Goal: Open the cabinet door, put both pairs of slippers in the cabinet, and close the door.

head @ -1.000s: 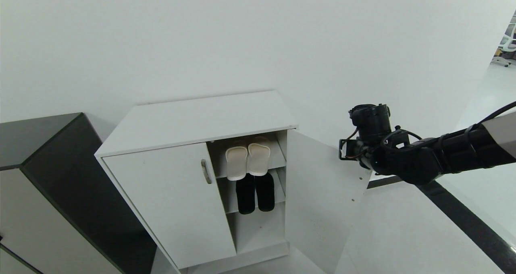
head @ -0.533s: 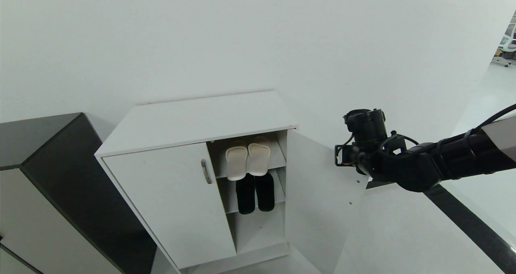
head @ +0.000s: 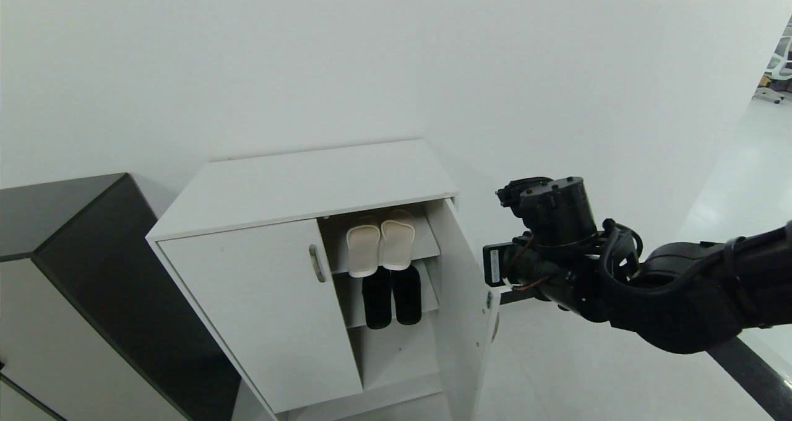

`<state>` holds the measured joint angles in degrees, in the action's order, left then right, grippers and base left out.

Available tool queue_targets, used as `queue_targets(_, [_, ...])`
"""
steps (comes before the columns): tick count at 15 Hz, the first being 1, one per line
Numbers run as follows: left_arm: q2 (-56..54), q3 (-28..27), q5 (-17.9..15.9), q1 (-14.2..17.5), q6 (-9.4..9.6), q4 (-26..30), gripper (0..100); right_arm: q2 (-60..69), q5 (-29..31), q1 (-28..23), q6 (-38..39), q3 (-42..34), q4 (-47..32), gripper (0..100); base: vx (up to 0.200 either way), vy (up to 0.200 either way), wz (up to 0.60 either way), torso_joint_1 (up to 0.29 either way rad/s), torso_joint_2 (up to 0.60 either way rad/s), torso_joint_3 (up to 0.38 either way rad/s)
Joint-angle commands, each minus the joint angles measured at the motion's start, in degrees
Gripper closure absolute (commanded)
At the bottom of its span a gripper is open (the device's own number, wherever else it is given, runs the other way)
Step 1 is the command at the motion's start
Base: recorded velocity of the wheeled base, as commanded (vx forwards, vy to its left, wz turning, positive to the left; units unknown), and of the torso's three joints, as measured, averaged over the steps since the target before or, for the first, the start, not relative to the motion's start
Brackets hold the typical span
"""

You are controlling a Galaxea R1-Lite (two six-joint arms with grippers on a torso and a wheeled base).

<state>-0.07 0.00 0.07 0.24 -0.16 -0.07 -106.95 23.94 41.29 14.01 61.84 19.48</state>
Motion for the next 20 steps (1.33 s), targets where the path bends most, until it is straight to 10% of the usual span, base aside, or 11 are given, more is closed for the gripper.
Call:
queue_targets(1, [0.1,0.0,0.0,0.0,-0.02,0.0,100,2.6,-0.9,0.4,-0.6,-2.4,0.9,100,0.000,0.000,0.00,0.000,0.00,0.000])
queue_targets(12, [0.1,0.0,0.0,0.0,-0.02,0.0,100,2.3,-1.4,1.7,-2.6,-4.3,4.7,100,0.000,0.000,0.00,0.000,0.00,0.000])
queue_targets(20, [0.1,0.0,0.0,0.0,-0.02,0.0,100,2.2,-1.1,2.0,-2.6,-4.5,4.9,100,0.000,0.000,0.60,0.004,0.00,0.001])
